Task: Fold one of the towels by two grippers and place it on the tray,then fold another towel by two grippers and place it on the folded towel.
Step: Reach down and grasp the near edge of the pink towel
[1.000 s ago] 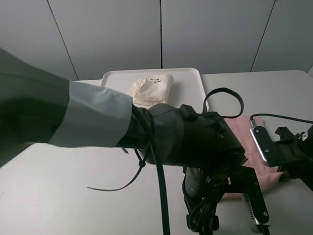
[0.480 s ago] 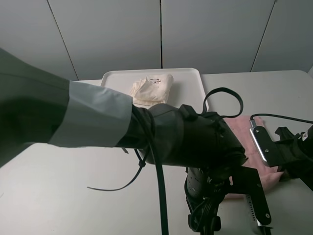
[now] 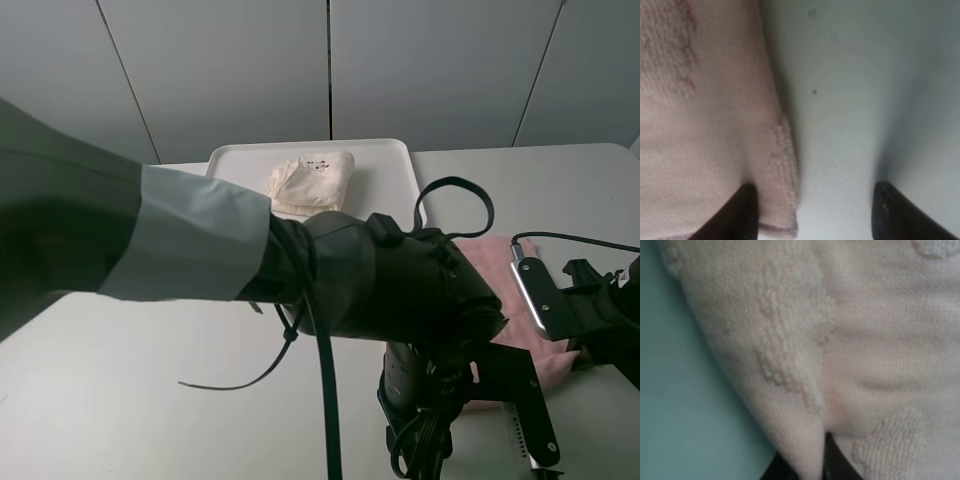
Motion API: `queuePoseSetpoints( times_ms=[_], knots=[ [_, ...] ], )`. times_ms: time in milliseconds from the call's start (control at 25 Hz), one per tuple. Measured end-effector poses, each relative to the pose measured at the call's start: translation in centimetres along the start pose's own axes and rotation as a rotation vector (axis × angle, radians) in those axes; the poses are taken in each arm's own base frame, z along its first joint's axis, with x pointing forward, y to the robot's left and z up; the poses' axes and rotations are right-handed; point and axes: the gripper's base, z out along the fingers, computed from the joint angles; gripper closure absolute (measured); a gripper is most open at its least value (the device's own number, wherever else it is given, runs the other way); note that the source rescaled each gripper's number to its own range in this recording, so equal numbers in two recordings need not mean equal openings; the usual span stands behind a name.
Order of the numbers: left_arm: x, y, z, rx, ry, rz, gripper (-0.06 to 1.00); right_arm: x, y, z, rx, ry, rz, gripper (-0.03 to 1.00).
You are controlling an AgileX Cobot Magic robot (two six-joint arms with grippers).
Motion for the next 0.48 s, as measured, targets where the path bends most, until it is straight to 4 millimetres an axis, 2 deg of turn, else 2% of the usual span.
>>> queuePoseSetpoints(
  times_ms=[80,240,480],
  knots=[
    [0.0,0.0,0.0,0.0,0.0,0.0,0.29,0.0,0.0,0.0,0.0,0.0,0.0,0.95],
    [0.12,0.09,0.3,-0.01,0.014,0.007,0.16,-0.01,0.0,0.0,0.0,-0.001,0.002,0.95],
    [0.31,0.45,0.2,-0.06,0.052,0.007,0.14,-0.01,0.0,0.0,0.0,-0.001,0.006,0.95]
  ],
)
